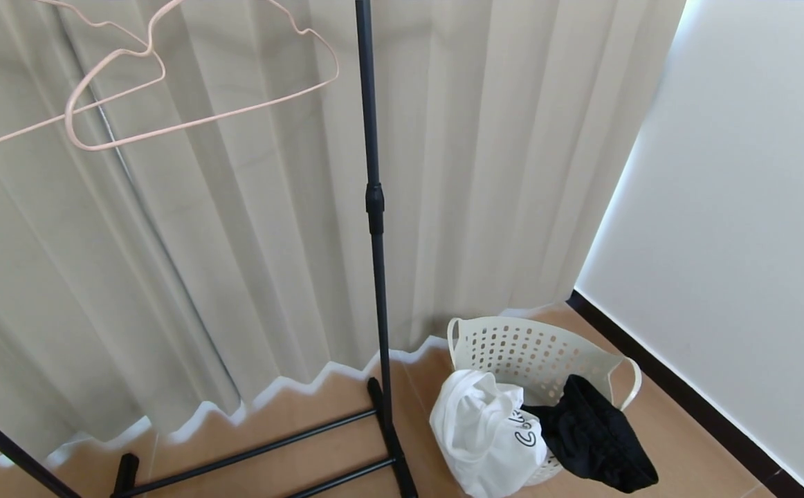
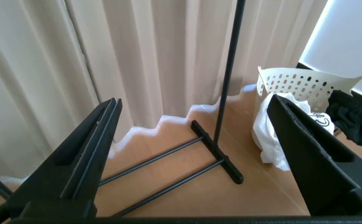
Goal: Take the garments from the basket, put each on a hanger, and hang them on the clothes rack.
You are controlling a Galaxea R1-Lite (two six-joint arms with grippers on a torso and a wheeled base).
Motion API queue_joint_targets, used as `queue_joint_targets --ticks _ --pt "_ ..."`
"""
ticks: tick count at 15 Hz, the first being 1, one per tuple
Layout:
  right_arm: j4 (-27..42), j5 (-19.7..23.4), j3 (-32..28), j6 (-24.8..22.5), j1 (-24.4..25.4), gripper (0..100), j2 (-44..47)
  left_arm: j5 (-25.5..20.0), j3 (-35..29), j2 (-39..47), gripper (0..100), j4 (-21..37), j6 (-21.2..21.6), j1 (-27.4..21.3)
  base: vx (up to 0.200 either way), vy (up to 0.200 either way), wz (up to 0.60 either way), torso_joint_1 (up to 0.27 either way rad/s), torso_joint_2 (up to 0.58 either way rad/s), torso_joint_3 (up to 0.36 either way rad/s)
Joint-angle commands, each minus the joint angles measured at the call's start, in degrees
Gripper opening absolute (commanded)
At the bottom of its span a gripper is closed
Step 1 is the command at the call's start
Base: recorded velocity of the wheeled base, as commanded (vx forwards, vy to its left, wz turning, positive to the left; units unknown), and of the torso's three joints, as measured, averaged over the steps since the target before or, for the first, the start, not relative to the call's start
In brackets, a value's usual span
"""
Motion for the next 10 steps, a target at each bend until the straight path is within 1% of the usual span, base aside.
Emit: queue_joint_targets --ticks 1,3,5,7,10 --pt "0.0 0.0 0.0 0.1 0.0 100 0.1 0.0 0.0 0.0 100 0.0 0.0 0.0 0.000 0.000 0.00 -0.012 0.28 0.266" --pt "0.0 0.0 0.0 0.0 0.0 100 0.1 0.0 0.0 -0.1 100 0.0 0.0 0.0 0.000 0.000 0.00 0.000 0.28 0.285" --pt "0.0 0.0 0.0 0.0 0.0 100 0.0 0.0 0.0 0.0 100 0.0 0.0 0.0 0.000 0.000 0.00 0.002 0.11 0.100" --pt "0.0 0.0 0.0 0.1 0.0 100 0.1 0.0 0.0 0.0 100 0.0 0.0 0.0 0.000 0.000 0.00 0.004 0.01 -0.038" --pt "0.0 0.0 0.0 0.1 0.0 100 0.1 0.0 0.0 0.0 100 0.0 -0.1 0.0 0.000 0.000 0.00 0.006 0.01 -0.158"
